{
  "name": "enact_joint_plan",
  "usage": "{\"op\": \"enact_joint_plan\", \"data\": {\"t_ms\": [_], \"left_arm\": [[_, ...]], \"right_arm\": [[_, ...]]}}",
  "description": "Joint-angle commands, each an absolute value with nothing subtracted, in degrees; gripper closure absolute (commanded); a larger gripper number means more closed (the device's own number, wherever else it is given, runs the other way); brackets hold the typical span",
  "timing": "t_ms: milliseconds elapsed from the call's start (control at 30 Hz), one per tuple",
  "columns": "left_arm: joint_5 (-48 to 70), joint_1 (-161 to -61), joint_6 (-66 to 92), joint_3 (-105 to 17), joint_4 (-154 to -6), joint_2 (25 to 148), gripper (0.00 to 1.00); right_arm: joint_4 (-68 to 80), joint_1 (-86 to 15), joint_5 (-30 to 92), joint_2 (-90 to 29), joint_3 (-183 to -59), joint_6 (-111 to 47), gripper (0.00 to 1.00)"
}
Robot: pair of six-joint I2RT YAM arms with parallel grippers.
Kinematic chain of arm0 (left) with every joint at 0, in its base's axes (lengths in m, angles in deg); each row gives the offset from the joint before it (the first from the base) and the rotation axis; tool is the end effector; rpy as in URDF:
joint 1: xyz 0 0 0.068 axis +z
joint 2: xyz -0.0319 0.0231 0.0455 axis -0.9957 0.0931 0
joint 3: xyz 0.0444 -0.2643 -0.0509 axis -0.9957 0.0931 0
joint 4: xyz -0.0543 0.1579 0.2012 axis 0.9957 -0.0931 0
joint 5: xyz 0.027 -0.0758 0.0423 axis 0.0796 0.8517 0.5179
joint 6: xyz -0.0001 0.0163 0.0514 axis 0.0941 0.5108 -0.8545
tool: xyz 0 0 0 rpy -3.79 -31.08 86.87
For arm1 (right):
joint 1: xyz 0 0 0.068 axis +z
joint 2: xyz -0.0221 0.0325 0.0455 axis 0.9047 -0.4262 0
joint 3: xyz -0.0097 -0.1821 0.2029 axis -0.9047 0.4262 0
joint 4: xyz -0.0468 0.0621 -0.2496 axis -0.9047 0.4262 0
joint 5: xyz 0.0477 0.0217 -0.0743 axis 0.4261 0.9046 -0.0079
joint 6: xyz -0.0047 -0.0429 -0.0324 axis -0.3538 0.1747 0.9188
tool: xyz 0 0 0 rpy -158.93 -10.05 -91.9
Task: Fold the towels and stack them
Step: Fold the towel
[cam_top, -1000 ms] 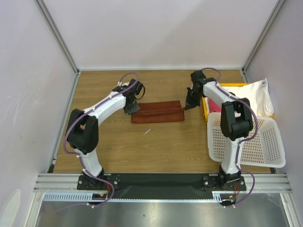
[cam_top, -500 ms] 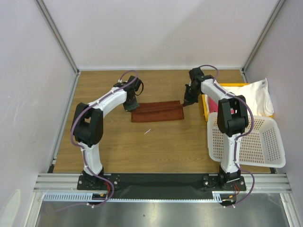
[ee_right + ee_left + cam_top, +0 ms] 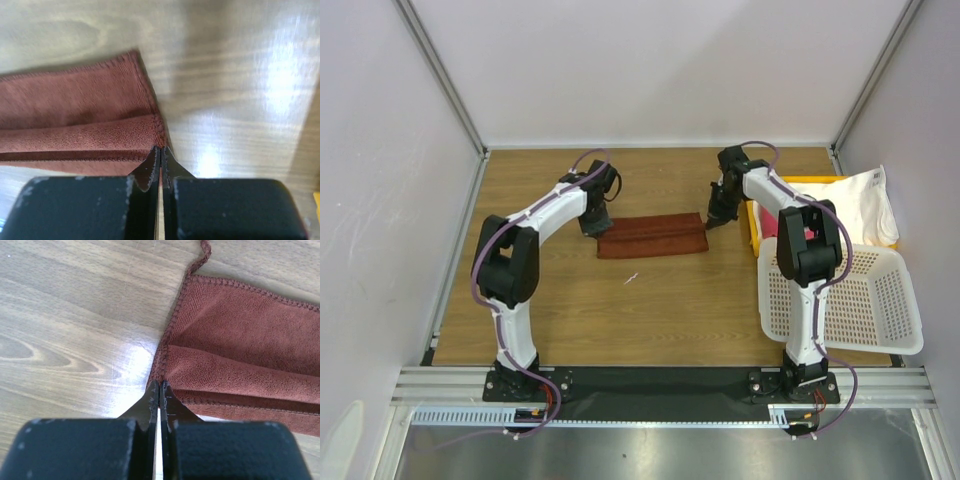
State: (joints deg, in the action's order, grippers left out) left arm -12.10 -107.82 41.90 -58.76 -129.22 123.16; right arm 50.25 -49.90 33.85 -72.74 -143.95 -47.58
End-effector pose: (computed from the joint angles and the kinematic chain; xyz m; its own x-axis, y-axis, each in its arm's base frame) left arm 0.3704 -0.1487 0.2045 -0.8705 -0.3038 -0.3871 -0.3262 0.9453 -0.0082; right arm 0.4330 0.1217 0.1868 -0.9568 0.1346 -0.2578 0.0553 0.9544 0.2932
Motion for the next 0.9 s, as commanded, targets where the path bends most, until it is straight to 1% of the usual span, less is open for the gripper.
{"op": "enact_joint_plan", "data": {"t_ms": [0, 133, 367, 533, 733, 867], "left_arm": [[-14.1, -106.8, 40.6, -58.1, -132.4, 118.5, 1.0], [-13.3, -106.9, 41.6, -53.0, -133.3, 113.3, 1.0], [-11.1, -107.7, 43.0, -42.5, -133.4, 103.0, 1.0], [-10.4, -109.9, 44.7, -35.3, -133.7, 97.1, 1.0], [-10.6, -111.6, 46.8, -31.2, -133.6, 93.7, 1.0], [-12.8, -111.6, 47.0, -33.4, -134.4, 94.5, 1.0]], "right_arm": [[53.5, -50.5, 32.3, -67.6, -142.5, -48.0, 1.0], [55.6, -49.8, 31.3, -61.6, -138.0, -48.5, 1.0], [55.8, -48.5, 29.7, -51.0, -125.7, -50.5, 1.0], [56.6, -46.9, 28.6, -45.9, -118.5, -51.9, 1.0], [57.9, -45.8, 27.3, -40.2, -113.4, -53.3, 1.0], [57.8, -45.7, 26.3, -40.0, -114.1, -53.3, 1.0]]}}
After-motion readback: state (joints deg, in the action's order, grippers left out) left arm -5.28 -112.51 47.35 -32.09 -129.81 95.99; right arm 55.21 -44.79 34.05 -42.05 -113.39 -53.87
